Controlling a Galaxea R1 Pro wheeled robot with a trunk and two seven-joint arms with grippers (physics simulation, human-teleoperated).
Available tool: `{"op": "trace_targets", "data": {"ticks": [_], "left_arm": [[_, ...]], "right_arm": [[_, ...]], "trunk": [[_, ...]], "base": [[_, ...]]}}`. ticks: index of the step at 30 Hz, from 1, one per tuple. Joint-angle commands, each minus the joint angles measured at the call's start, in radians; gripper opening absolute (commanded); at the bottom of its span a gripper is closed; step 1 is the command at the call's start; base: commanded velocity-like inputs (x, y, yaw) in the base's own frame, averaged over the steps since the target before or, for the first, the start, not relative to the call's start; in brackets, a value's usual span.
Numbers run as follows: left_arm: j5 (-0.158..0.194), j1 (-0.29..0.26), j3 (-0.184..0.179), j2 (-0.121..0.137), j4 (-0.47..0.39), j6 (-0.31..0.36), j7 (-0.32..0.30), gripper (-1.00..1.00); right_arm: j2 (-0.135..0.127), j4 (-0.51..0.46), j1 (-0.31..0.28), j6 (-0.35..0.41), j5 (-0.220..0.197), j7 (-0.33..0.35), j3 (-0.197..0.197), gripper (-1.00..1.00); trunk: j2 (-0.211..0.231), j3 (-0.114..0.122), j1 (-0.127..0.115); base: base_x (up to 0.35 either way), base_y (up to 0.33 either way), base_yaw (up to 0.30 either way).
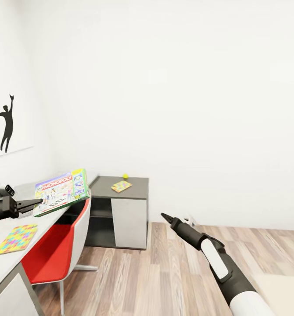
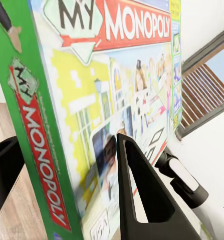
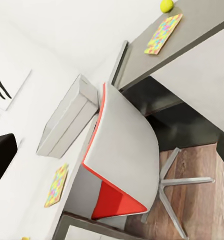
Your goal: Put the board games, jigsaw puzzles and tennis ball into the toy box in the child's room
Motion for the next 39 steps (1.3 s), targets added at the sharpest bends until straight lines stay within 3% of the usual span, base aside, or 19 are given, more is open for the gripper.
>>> {"op": "trace_targets", "data": {"ticks": [1, 17, 32, 34, 39], "left_arm": [[0.001, -0.001, 0.000, 0.000, 0.000, 0.010, -0.004, -1.00], [0.002, -0.001, -0.001, -0.001, 0.000, 0.010, -0.004, -1.00], [0.001, -0.001, -0.001, -0.008, 0.000, 0.010, -0.004, -1.00], [0.002, -0.001, -0.001, -0.009, 0.000, 0.010, -0.004, -1.00], [0.001, -0.001, 0.000, -0.009, -0.001, 0.007, -0.004, -1.00]], "right_arm": [[-0.001, -0.001, -0.001, 0.005, -0.005, 0.001, 0.000, 1.00], [-0.004, -0.002, -0.001, 0.003, -0.005, 0.008, -0.002, 1.00], [-0.005, -0.009, -0.001, 0.004, -0.005, 0.005, 0.000, 1.00], [-0.006, -0.039, 0.000, 0.007, -0.005, 0.005, -0.001, 1.00], [-0.033, -0.266, 0.050, 0.092, -0.007, 0.001, -0.005, 1.00]], "trunk": [[-0.001, -0.002, 0.001], [-0.001, -0.002, 0.001], [-0.001, -0.002, 0.001], [-0.001, -0.002, 0.001], [-0.001, -0.004, 0.001]], "base": [[0.327, 0.000, 0.130], [0.329, 0.013, 0.025], [0.328, 0.025, 0.262], [0.317, 0.000, 0.290], [0.289, 0.000, 0.286]]}}
